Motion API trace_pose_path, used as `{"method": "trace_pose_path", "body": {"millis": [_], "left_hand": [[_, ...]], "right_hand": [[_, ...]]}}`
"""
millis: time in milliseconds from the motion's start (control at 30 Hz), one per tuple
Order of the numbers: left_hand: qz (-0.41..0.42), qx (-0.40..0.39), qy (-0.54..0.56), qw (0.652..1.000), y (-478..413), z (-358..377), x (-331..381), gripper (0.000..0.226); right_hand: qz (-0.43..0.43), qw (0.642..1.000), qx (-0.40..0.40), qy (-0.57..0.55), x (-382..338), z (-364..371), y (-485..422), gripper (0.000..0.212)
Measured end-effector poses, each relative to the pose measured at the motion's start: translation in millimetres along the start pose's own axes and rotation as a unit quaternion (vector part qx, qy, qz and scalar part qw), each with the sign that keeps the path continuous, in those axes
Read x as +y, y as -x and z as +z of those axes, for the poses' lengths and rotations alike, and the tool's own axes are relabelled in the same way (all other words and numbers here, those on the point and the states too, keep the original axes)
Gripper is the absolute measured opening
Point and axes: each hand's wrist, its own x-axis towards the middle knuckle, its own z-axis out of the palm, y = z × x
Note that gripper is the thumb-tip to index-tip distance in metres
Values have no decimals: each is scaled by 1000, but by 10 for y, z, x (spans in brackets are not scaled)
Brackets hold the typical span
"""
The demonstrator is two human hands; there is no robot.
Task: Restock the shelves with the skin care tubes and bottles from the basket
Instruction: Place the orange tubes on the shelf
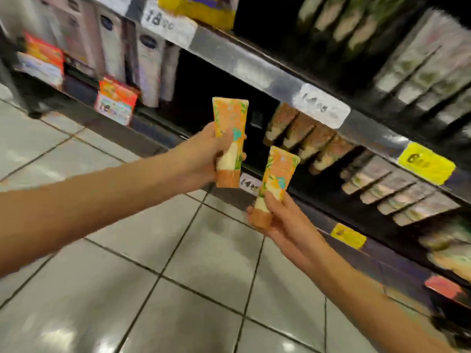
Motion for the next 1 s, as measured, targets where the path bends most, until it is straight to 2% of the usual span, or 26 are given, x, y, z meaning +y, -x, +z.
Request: {"method": "trace_pose_path", "body": {"millis": [33,100,167,233,300,400,467,667,867,1000], "left_hand": [[3,-6,-13,1000,25,126,-106,33],[-29,-8,29,999,107,291,-370,25],[-52,2,42,998,105,278,-573,17],[-50,19,26,998,89,221,-612,18],[-33,38,12,999,26,183,-595,16],[-17,31,-14,999,-14,55,-508,27],[-5,26,-55,998,7,-60,-487,27],[18,54,-98,994,15,-306,-547,24],[11,58,-56,997,24,-435,-622,21],[5,53,-37,998,6,-408,-650,26]], "right_hand": [[-30,999,33,-20,7,-192,-7,34],[-97,990,105,-20,-10,-529,-32,26],[-144,975,168,33,-64,-799,-73,22],[-160,964,200,74,-124,-970,-147,20],[-173,955,205,126,-190,-1011,-293,20],[-195,934,206,217,-264,-911,-642,20],[-215,920,205,254,-284,-768,-939,29],[-258,898,202,293,-178,-432,-1602,43],[-268,876,222,334,-137,-346,-1880,47],[-260,876,238,329,-146,-302,-1930,50]]}}
